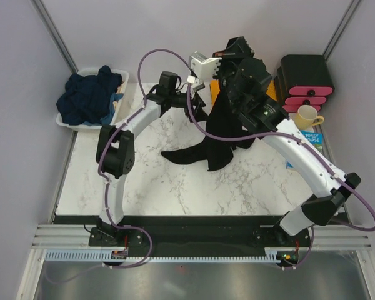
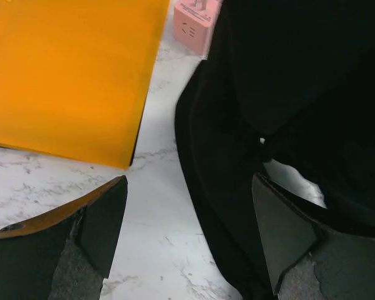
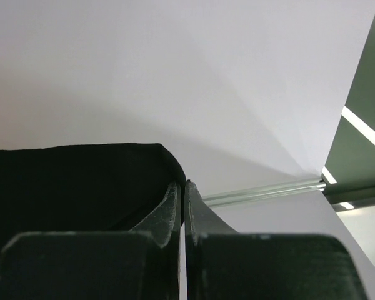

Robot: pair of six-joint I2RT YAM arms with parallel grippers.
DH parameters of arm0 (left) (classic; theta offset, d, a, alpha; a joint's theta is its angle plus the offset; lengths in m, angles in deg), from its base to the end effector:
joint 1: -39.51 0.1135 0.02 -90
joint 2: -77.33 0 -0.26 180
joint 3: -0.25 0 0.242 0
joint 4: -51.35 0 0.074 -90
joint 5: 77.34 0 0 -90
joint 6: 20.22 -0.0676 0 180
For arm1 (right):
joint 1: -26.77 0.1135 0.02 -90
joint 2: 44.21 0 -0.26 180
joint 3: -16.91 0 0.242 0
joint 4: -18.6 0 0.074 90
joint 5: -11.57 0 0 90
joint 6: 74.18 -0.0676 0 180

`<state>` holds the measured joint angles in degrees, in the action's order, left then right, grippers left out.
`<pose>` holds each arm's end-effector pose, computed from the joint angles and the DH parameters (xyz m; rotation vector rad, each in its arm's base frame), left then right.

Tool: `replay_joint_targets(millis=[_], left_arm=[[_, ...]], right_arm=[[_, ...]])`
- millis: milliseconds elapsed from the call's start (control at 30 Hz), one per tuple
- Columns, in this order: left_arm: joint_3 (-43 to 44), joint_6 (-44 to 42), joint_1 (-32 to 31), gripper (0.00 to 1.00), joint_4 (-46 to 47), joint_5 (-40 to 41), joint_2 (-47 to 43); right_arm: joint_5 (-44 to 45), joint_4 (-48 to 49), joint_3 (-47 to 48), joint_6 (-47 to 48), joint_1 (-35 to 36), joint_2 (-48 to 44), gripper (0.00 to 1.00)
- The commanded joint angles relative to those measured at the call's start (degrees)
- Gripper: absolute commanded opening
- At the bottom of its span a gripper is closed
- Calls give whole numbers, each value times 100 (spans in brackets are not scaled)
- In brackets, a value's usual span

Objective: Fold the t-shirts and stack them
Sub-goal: Flatten the tshirt out

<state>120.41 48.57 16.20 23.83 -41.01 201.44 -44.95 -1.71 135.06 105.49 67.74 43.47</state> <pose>0.4418 -0.2496 0.2526 1.2459 1.5897 -1.0028 0.2860 0.1990 0.5190 -1.0838 1.0633 -1.0956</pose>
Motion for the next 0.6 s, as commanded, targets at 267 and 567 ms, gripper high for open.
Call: replay_joint_targets(millis=[267, 567], left_arm=[[-1211, 406, 415, 88, -125, -345, -1776], [-1615, 363, 160, 88, -81, -382, -1558]], right_arm=[[256, 2124, 818, 499, -625, 988, 0], [81, 2169, 1337, 481, -713, 1331, 0]])
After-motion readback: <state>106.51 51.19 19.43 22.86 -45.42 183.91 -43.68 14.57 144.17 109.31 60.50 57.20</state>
